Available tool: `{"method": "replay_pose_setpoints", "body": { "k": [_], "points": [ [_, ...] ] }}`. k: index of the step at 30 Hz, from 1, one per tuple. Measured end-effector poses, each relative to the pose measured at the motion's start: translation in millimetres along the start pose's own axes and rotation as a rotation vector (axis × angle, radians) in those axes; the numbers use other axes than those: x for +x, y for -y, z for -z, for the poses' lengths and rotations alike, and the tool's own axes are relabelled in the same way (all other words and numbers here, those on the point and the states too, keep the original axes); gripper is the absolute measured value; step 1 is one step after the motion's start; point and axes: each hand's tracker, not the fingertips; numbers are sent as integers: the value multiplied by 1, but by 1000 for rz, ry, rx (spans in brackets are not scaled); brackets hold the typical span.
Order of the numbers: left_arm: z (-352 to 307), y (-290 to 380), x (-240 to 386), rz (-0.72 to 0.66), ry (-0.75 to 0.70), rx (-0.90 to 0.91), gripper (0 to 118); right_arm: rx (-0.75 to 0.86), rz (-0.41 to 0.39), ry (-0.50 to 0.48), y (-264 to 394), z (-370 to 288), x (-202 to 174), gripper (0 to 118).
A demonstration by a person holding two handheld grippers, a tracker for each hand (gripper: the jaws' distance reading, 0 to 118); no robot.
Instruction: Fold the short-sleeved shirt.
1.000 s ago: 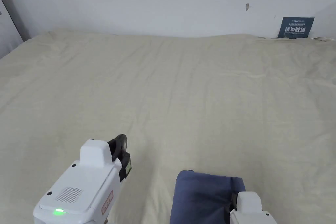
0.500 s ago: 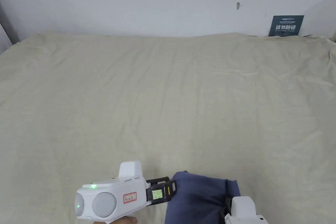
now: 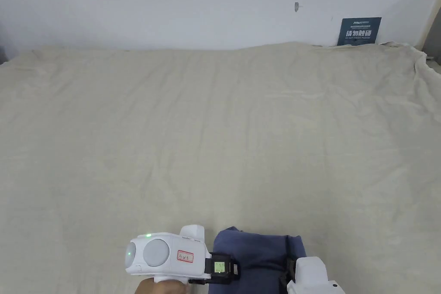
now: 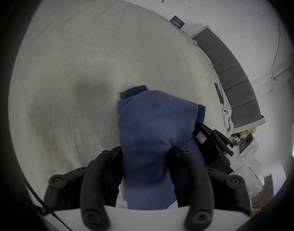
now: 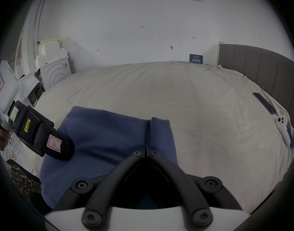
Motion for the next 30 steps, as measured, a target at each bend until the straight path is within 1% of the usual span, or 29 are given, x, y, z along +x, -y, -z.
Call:
{"method": "replay_pose_setpoints", "body": {
  "k": [2,4,6,7,11,13,16,20,22,25,30],
  "points": [
    [1,0,0,6,1,-1,39,-8,2,-7,2,6,7,0],
    [2,0,-2,-20,2,-4,31,-31,10,-29,-5,4,10,0],
    [1,0,-2,-35,15,6,25,-36,14,-45,-13,-2,12,0],
    [-1,0,-2,-32,15,11,24,-28,16,-51,-18,-6,13,0],
    [-16,-4,5,11,36,33,23,92,48,-64,-41,-24,29,0],
    [-30,-11,5,44,40,48,22,142,37,-61,-56,-32,38,0],
    [-55,-22,-4,71,5,82,22,216,18,-45,-80,-46,49,0],
    [-96,-39,-40,55,-45,123,22,266,4,-30,-99,-55,58,0],
    [-122,-48,-61,55,-99,146,22,279,4,-27,-107,-57,62,0],
    [-160,-61,-96,36,-182,175,22,299,-17,-16,-113,-59,63,0],
    [-224,-74,-160,-31,-302,235,22,306,-23,-9,-116,-55,62,0]
  ]
}}
